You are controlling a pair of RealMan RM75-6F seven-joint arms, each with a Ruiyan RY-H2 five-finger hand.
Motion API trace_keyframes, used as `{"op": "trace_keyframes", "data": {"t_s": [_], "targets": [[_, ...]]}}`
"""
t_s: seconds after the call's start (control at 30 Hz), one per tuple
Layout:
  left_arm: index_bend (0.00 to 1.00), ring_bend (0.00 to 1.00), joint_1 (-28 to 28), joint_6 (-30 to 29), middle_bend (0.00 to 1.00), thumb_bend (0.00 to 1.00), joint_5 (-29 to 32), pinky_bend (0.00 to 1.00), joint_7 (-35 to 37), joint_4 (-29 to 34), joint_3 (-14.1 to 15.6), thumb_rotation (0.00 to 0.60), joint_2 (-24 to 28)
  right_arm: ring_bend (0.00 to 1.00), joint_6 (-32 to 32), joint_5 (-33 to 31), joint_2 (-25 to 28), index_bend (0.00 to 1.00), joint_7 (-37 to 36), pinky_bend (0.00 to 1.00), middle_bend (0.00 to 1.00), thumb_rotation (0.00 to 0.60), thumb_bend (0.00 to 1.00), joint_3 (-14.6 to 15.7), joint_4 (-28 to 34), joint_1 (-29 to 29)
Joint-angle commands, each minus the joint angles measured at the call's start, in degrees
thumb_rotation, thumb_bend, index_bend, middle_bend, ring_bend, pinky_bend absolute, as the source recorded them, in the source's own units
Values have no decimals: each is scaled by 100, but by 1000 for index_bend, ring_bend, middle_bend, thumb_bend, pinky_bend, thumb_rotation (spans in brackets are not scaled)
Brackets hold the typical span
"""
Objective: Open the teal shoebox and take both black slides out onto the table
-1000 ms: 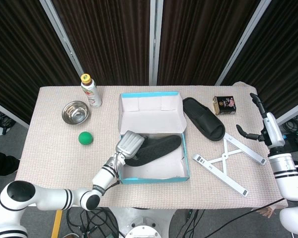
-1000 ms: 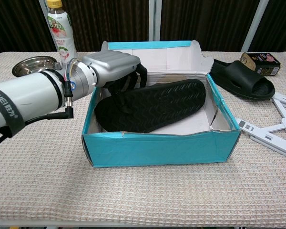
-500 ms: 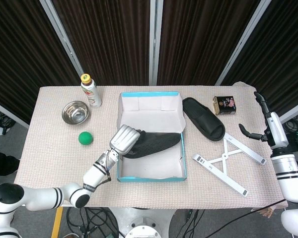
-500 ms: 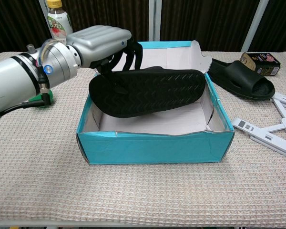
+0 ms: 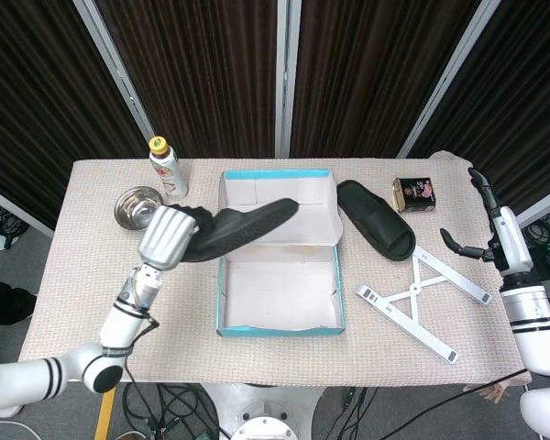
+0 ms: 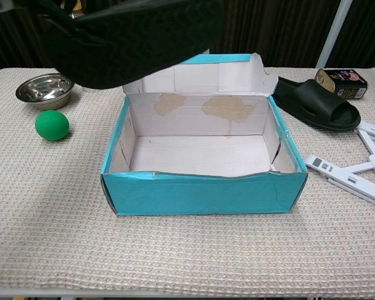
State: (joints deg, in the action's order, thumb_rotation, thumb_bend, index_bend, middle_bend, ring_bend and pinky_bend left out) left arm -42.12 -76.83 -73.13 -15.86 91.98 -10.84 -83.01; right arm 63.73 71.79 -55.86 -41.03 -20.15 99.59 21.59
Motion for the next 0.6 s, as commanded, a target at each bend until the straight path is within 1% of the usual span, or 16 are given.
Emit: {"op": "trace_keyframes", "data": {"t_s": [0.03,0.1,0.2,0.3,0.43,0.47,0.53,0.57,0.6], "targets": [[640,687,662,-298,732,295,234,721,337,148,236,600,534,0,17,52,-2,0,-24,0,0,600,211,25,-4,-8],[633,682,966,-309,723,295,376,720,478,143,412,600,721,0,25,84,-11,0,-44,0,0,600,212,42,-9,-11],[626,677,1346,-268,715,295,579,720,767,107,611,600,868,0,28,102,-25,0,-74,0,0,600,211,61,-25,-13],[619,671,1624,-198,704,297,713,719,1116,58,701,600,887,0,24,98,-32,0,-65,0,0,600,212,76,-47,-11],[597,639,1775,20,672,300,728,711,1458,-58,743,600,791,0,2,97,-49,0,-59,0,0,600,211,106,-52,-7],[571,615,1772,124,649,296,757,692,1462,-57,750,600,780,0,0,100,-51,0,-63,0,0,600,211,116,-52,-10],[491,531,1723,435,591,254,844,620,1418,14,769,600,815,0,-4,121,-48,0,-64,0,0,600,211,148,-52,-24],[419,458,1703,541,537,203,892,556,1407,50,754,600,827,0,-7,128,-42,0,-62,0,0,600,211,163,-54,-32],[373,403,1670,723,493,172,971,512,1408,122,743,600,857,0,-11,133,-30,0,-56,0,0,600,211,183,-59,-45]]}}
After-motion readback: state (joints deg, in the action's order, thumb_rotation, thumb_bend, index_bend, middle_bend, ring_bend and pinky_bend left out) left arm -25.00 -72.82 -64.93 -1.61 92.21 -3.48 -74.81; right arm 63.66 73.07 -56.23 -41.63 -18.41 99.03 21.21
